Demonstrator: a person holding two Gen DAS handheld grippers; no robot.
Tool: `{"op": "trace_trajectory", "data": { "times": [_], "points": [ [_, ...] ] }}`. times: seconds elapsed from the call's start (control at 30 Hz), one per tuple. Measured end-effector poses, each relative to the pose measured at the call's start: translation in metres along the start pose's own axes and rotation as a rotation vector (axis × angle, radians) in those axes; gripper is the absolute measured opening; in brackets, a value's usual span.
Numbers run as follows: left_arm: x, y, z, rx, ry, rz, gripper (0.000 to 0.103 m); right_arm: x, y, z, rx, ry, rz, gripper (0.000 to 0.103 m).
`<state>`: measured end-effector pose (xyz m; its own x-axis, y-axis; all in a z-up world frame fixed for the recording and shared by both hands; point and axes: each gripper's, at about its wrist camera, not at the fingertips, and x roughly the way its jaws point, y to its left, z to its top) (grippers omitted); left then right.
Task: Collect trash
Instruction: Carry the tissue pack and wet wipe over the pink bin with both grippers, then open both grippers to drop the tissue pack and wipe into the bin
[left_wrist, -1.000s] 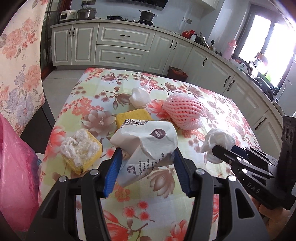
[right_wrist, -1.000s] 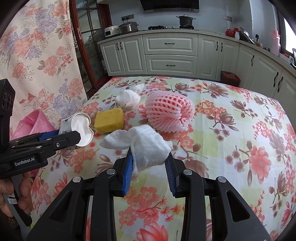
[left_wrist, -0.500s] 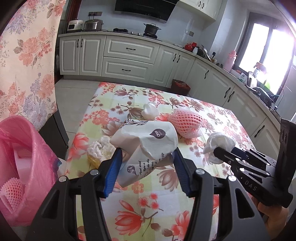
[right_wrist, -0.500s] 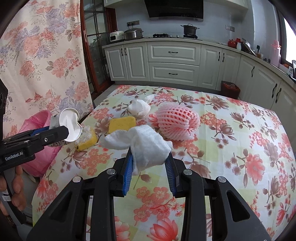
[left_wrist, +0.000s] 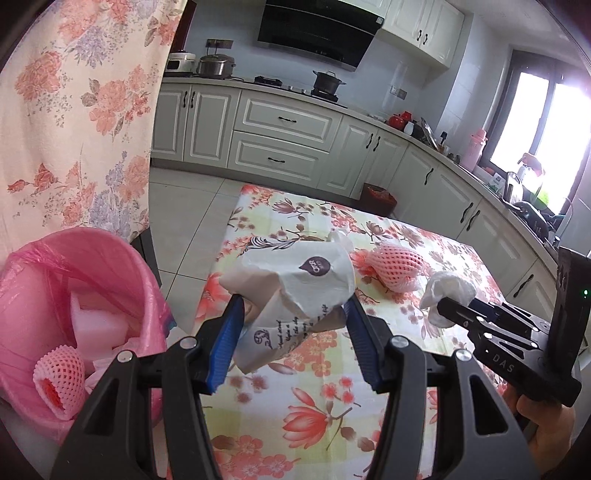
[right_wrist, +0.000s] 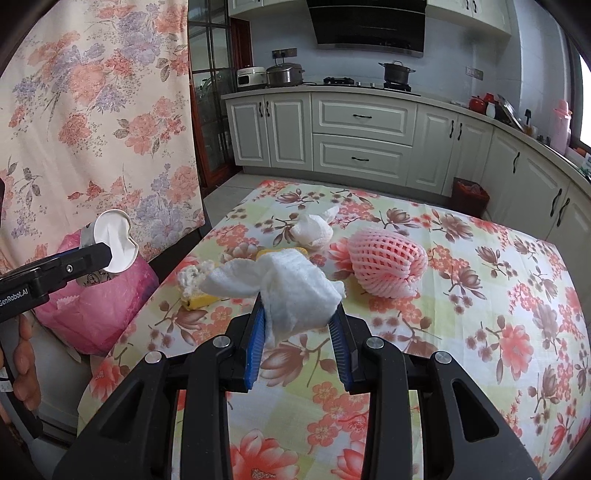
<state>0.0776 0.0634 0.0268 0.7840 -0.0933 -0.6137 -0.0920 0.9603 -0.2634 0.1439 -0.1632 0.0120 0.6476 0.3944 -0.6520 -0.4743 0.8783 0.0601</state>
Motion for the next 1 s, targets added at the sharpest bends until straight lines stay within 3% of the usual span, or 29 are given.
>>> {"op": "trace_trajectory", "data": {
  "times": [1.0],
  "points": [
    [-0.083,0.138,0.006,-0.14,-0.112,0.218,0.054,0.016,0.109,0.038,-0.154,-0.007,0.123,0.033]
  ]
}}
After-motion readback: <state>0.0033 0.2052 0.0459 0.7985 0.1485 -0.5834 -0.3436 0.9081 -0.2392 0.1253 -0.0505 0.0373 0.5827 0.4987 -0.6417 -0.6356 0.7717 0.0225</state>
